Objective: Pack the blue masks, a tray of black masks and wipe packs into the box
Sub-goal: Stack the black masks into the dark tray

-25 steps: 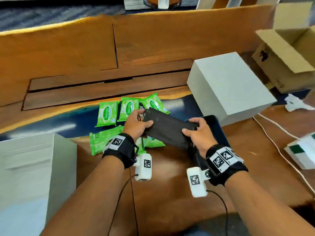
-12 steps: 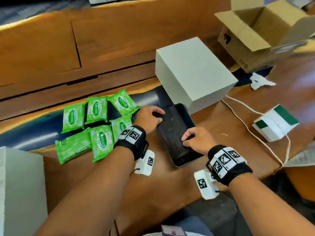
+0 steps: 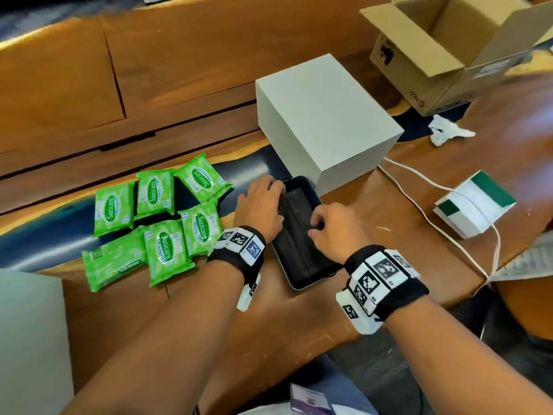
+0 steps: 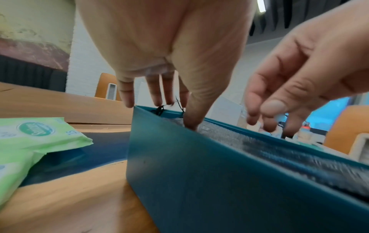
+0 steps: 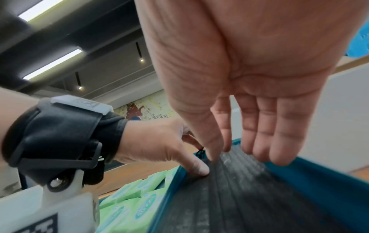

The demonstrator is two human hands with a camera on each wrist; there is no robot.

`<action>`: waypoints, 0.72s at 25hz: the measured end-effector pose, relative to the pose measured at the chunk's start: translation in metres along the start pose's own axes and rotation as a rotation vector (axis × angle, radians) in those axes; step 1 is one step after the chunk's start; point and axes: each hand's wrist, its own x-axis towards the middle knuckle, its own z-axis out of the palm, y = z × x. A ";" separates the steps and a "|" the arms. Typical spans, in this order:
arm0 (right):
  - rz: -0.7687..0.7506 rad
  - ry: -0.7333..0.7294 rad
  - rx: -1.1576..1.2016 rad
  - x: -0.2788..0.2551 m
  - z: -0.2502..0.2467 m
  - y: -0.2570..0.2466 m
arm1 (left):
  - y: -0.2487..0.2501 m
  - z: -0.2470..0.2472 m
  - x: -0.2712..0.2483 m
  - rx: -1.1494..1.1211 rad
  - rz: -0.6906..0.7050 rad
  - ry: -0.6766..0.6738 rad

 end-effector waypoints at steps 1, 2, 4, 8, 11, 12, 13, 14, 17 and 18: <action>-0.024 -0.037 0.021 0.002 0.002 -0.004 | 0.001 0.001 0.000 0.032 0.041 -0.025; -0.039 -0.116 0.006 0.005 0.008 -0.006 | 0.001 0.003 -0.001 0.091 0.073 -0.065; -0.044 -0.225 -0.075 0.010 0.023 -0.007 | 0.002 0.008 -0.005 0.208 0.103 -0.138; -0.028 -0.220 -0.102 0.016 0.038 -0.006 | 0.000 0.012 -0.007 0.233 0.063 -0.273; -0.051 -0.141 -0.031 0.020 0.030 -0.003 | -0.002 0.007 -0.005 0.204 0.076 -0.209; -0.045 -0.055 0.008 0.021 0.026 -0.002 | -0.003 0.004 -0.005 0.169 0.074 -0.153; -0.019 0.047 0.040 0.022 0.021 0.000 | -0.004 0.003 -0.006 0.127 0.062 -0.083; 0.020 0.135 0.051 0.023 0.016 0.004 | -0.006 0.002 -0.007 0.082 0.037 -0.004; 0.156 0.144 -0.032 0.026 0.011 0.014 | -0.012 0.003 -0.014 -0.135 -0.176 0.169; 0.193 0.070 -0.053 0.028 0.012 0.016 | -0.013 0.004 -0.017 -0.230 -0.281 0.153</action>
